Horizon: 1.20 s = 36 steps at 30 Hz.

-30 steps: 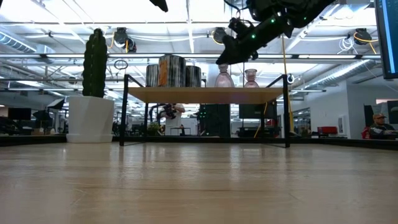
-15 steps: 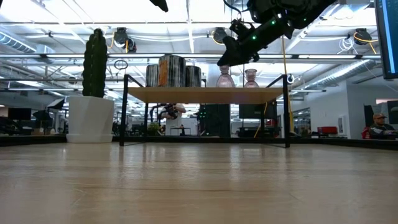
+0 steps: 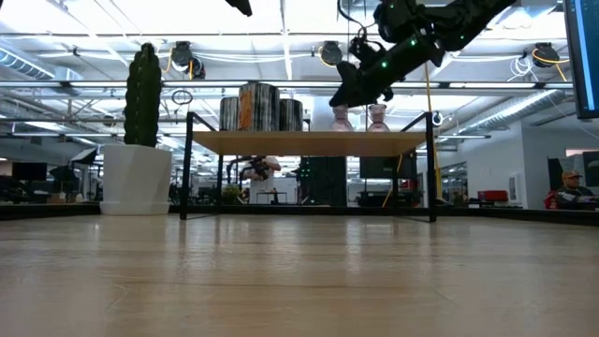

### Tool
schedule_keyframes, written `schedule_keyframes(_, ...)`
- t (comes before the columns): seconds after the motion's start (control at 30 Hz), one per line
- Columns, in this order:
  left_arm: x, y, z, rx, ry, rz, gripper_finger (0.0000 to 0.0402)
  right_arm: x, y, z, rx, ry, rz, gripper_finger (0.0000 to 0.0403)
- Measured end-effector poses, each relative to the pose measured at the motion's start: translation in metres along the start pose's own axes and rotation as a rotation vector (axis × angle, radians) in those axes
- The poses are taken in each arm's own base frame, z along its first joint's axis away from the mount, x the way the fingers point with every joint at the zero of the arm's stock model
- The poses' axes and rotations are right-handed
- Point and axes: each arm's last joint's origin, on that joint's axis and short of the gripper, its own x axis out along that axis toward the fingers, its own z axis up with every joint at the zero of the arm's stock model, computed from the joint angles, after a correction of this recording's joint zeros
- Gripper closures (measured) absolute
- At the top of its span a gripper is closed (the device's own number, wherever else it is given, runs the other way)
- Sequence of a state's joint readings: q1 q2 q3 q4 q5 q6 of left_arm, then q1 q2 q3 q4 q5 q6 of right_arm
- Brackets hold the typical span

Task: Pick & Place candle stick holders
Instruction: Put the pink glass candle holder on the shelf

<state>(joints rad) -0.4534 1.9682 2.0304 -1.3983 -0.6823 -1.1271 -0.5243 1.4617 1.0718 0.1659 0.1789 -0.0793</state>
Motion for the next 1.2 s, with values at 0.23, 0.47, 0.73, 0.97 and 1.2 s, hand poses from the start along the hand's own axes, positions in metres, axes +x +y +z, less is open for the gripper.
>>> schedule_keyframes(0.23,-0.0004,-0.0003,-0.0006,0.002,0.0,-0.001,0.011,0.0003,0.0001,-0.0022,0.012,-0.027,-0.004,0.0226)
schedule_keyframes(0.47,-0.0004,-0.0003,-0.0006,0.003,0.0,-0.001,0.011,0.0003,0.0,-0.0028,-0.008,-0.023,-0.007,0.0223)
schedule_keyframes(0.73,-0.0004,-0.0003,-0.0006,0.008,0.0,-0.001,0.011,0.0003,0.0001,-0.0032,-0.021,-0.018,-0.005,0.0221)
schedule_keyframes(0.97,-0.0004,-0.0005,-0.0005,0.006,0.0,-0.003,0.011,0.0003,0.0,-0.003,-0.037,-0.02,-0.007,0.0203)
schedule_keyframes(1.2,-0.0004,-0.0006,-0.0004,-0.001,-0.001,-0.004,0.011,0.0003,-0.0007,-0.0029,-0.049,-0.019,-0.032,0.0198)
